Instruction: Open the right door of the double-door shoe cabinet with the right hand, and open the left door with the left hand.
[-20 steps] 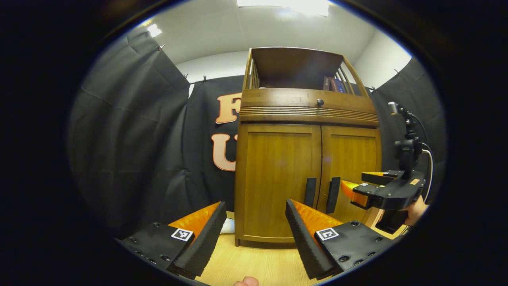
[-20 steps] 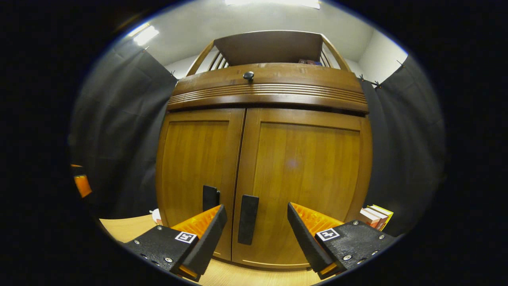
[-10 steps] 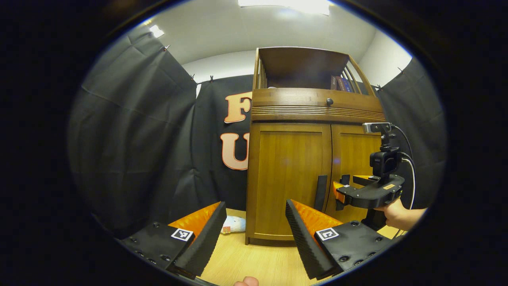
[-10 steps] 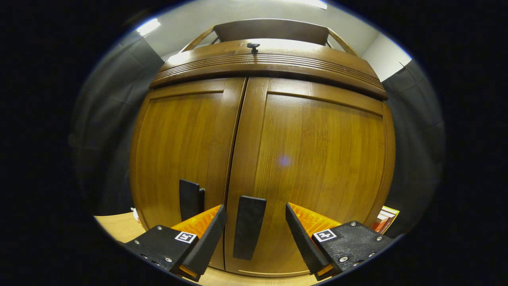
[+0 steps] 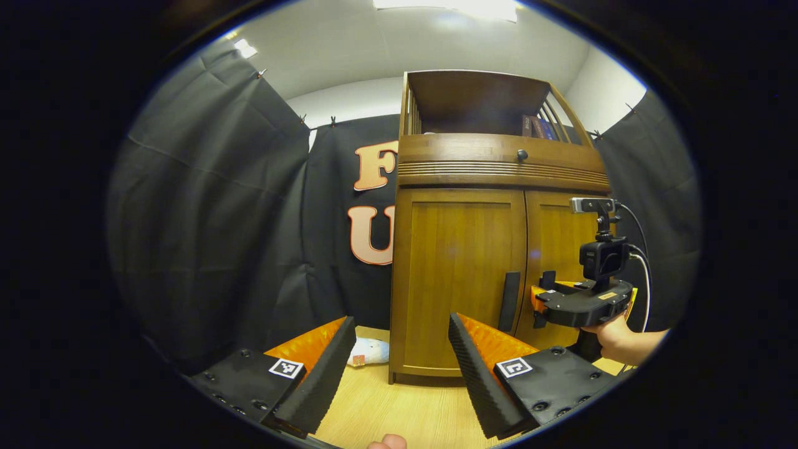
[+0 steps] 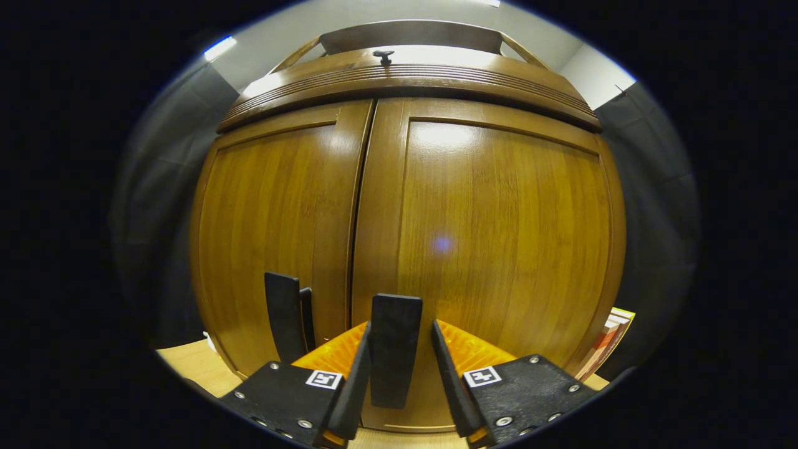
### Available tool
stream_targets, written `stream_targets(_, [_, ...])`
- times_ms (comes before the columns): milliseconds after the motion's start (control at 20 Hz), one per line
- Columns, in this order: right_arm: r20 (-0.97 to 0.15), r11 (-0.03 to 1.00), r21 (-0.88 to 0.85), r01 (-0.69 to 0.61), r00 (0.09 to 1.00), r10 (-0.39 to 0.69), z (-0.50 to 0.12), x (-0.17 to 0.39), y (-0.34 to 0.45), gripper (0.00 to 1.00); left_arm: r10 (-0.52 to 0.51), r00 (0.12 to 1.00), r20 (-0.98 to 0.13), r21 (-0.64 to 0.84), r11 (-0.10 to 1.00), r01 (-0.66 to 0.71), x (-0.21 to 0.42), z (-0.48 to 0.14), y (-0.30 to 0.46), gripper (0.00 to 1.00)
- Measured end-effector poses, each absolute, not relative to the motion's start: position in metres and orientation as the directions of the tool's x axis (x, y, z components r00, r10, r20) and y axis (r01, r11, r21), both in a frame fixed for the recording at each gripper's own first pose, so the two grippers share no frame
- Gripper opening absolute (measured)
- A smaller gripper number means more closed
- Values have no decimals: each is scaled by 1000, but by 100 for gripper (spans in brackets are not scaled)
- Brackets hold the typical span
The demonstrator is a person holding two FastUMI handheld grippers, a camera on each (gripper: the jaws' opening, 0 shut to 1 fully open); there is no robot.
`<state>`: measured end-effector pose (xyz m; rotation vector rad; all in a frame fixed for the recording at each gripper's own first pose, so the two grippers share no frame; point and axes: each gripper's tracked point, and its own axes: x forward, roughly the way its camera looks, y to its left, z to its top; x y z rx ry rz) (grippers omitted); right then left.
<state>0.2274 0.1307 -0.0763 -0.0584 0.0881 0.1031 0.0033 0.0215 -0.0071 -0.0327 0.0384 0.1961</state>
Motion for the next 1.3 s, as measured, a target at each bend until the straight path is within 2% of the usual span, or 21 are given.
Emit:
stream_targets(100, [-107,994,-42,-100,990,95,-78,230,130,36,189,981,-43,-30,981,-190,3,-7,21,97])
stream_targets(200, [-131,995,-18,-103,986,100,-82,228,131,30,186,982,-40,-27,982,-187,3,-7,21,97])
stream_targets(250, [-132,994,-25,-105,986,101,-80,227,130,22,183,982,-37,-29,983,-184,3,-7,20,97])
stream_targets(350, [-133,994,-39,-102,986,96,-80,228,130,29,171,984,-42,-29,985,-173,3,-7,19,97])
stream_targets(400, [-137,994,-38,-101,986,95,-81,228,130,29,167,985,-44,-27,985,-168,3,-7,19,96])
stream_targets(450, [-140,994,-32,-100,986,94,-81,227,130,19,165,985,-44,-24,986,-166,2,-6,19,96])
stream_targets(500, [-144,994,-29,-102,985,97,-82,226,130,19,163,986,-45,-22,986,-164,3,-6,18,96])
stream_targets(550, [-147,994,-29,-105,984,100,-82,225,130,24,160,986,-47,-21,987,-161,3,-7,18,96])
stream_targets(700, [-153,992,-34,-124,981,117,-80,217,130,24,153,987,-48,-17,988,-154,3,-6,17,96])
stream_targets(1200, [-153,981,-13,-192,970,188,-73,141,112,24,97,994,-56,-2,995,-98,1,-5,11,97])
stream_targets(1250, [-156,980,-7,-197,969,193,-70,134,109,19,91,994,-58,-3,996,-91,1,-5,10,97])
stream_targets(1300, [-159,980,3,-201,967,199,-70,126,106,24,85,995,-59,-5,996,-86,1,-5,9,97])
